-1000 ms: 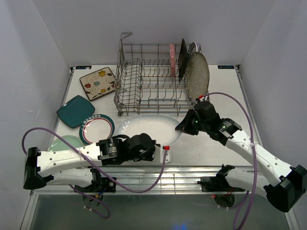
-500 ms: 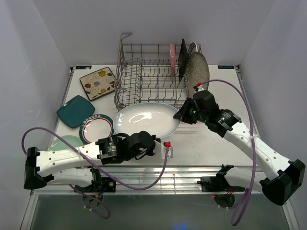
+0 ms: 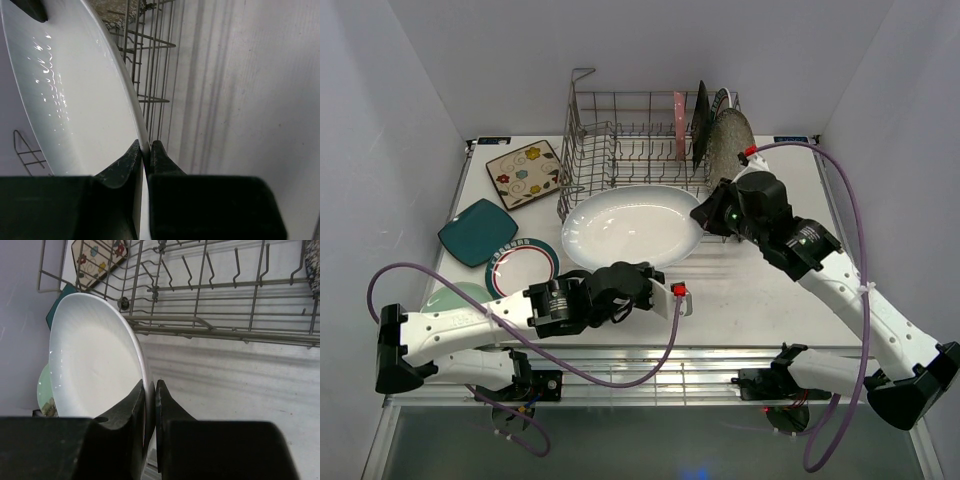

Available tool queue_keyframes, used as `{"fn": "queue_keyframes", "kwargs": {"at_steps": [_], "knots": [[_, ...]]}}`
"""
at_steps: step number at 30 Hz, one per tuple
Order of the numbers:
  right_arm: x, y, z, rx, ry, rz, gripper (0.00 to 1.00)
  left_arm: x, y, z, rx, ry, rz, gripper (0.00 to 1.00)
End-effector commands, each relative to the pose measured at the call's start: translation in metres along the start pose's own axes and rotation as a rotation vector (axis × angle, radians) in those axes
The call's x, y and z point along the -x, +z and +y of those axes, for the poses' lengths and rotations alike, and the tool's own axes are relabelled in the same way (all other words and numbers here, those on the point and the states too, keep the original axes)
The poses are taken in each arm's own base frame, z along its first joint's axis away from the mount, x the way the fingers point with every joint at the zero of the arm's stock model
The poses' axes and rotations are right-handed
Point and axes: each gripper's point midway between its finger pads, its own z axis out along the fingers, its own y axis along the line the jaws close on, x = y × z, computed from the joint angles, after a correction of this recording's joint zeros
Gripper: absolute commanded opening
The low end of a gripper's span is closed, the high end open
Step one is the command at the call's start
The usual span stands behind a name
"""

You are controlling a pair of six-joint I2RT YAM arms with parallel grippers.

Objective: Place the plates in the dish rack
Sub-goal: Pick up the plate from the corner of the board, then insert the plate into the dish rack.

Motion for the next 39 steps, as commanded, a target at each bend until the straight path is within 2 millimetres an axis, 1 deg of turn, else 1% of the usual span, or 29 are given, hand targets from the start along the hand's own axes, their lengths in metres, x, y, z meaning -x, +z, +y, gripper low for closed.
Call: {"fn": "queue_keyframes", "kwargs": {"at_steps": [1,2,3,4,6,7,9,10,12,14,15,17,18,20,22,23,24,25,26,27,29,30,33,34,35,36,37,38,39], "knots": [[0.044,-0.052,0.108,0.434,0.087,-0.095,0.08,0.117,-0.027,0.085,0.240,-0.042,-0.451,0.00],[0.051,-0.056,0.110,0.434,0.084,-0.117,0.08,0.118,-0.027,0.085,0.248,-0.036,-0.459,0.00],[0.054,-0.059,0.109,0.429,0.074,-0.134,0.08,0.124,-0.032,0.094,0.287,-0.034,-0.493,0.00],[0.061,-0.059,0.105,0.402,0.077,-0.166,0.08,0.126,-0.032,0.095,0.300,-0.031,-0.506,0.00],[0.069,-0.064,0.105,0.396,0.061,-0.199,0.08,0.128,-0.031,0.096,0.332,-0.022,-0.530,0.00],[0.073,-0.065,0.106,0.393,0.054,-0.215,0.08,0.128,-0.024,0.092,0.325,0.005,-0.520,0.00],[0.076,-0.064,0.106,0.386,0.041,-0.220,0.08,0.131,-0.017,0.093,0.332,0.011,-0.509,0.00],[0.077,-0.063,0.105,0.373,0.024,-0.223,0.08,0.130,-0.006,0.088,0.322,0.022,-0.491,0.00],[0.084,-0.060,0.107,0.356,0.011,-0.234,0.08,0.132,-0.001,0.090,0.348,0.046,-0.483,0.00],[0.089,-0.058,0.101,0.312,-0.006,-0.249,0.08,0.133,0.008,0.089,0.355,0.066,-0.476,0.00],[0.094,-0.058,0.102,0.301,-0.010,-0.262,0.08,0.135,0.009,0.094,0.368,0.063,-0.486,0.00],[0.102,-0.057,0.096,0.259,-0.016,-0.297,0.08,0.138,0.011,0.105,0.384,0.051,-0.494,0.00],[0.104,-0.057,0.095,0.252,-0.018,-0.307,0.08,0.137,0.017,0.109,0.381,0.038,-0.494,0.00],[0.110,-0.059,0.091,0.228,-0.020,-0.333,0.08,0.142,0.014,0.122,0.397,0.022,-0.514,0.00],[0.114,-0.059,0.088,0.210,-0.019,-0.350,0.08,0.141,0.021,0.130,0.400,0.017,-0.515,0.00],[0.117,-0.061,0.088,0.204,-0.024,-0.364,0.08,0.145,0.017,0.140,0.416,0.007,-0.525,0.00],[0.119,-0.062,0.087,0.197,-0.025,-0.370,0.08,0.141,0.021,0.147,0.425,0.000,-0.517,0.00],[0.122,-0.062,0.086,0.186,-0.024,-0.384,0.08,0.142,0.025,0.150,0.417,-0.010,-0.527,0.00],[0.127,-0.065,0.088,0.188,-0.022,-0.396,0.08,0.143,0.026,0.155,0.423,-0.017,-0.532,0.00],[0.129,-0.064,0.088,0.181,-0.026,-0.402,0.08,0.142,0.025,0.166,0.441,-0.027,-0.532,0.00],[0.136,-0.065,0.089,0.171,-0.025,-0.422,0.08,0.141,0.032,0.172,0.439,-0.033,-0.535,0.00],[0.141,-0.065,0.092,0.171,-0.028,-0.433,0.08,0.140,0.030,0.183,0.460,-0.039,-0.534,0.00],[0.152,-0.064,0.095,0.155,-0.036,-0.457,0.08,0.139,0.040,0.195,0.466,-0.057,-0.536,0.00],[0.154,-0.064,0.095,0.147,-0.045,-0.466,0.08,0.142,0.036,0.207,0.486,-0.068,-0.549,0.00],[0.157,-0.064,0.095,0.142,-0.048,-0.474,0.08,0.142,0.042,0.208,0.480,-0.084,-0.548,0.00],[0.159,-0.060,0.096,0.133,-0.054,-0.474,0.08,0.140,0.044,0.215,0.487,-0.092,-0.550,0.00],[0.166,-0.064,0.097,0.127,-0.055,-0.497,0.08,0.144,0.040,0.228,0.510,-0.104,-0.564,0.00],[0.168,-0.063,0.096,0.113,-0.066,-0.498,0.08,0.144,0.041,0.232,0.514,-0.113,-0.567,0.00],[0.169,-0.060,0.095,0.097,-0.071,-0.499,0.08,0.141,0.047,0.236,0.511,-0.129,-0.567,0.00]]}}
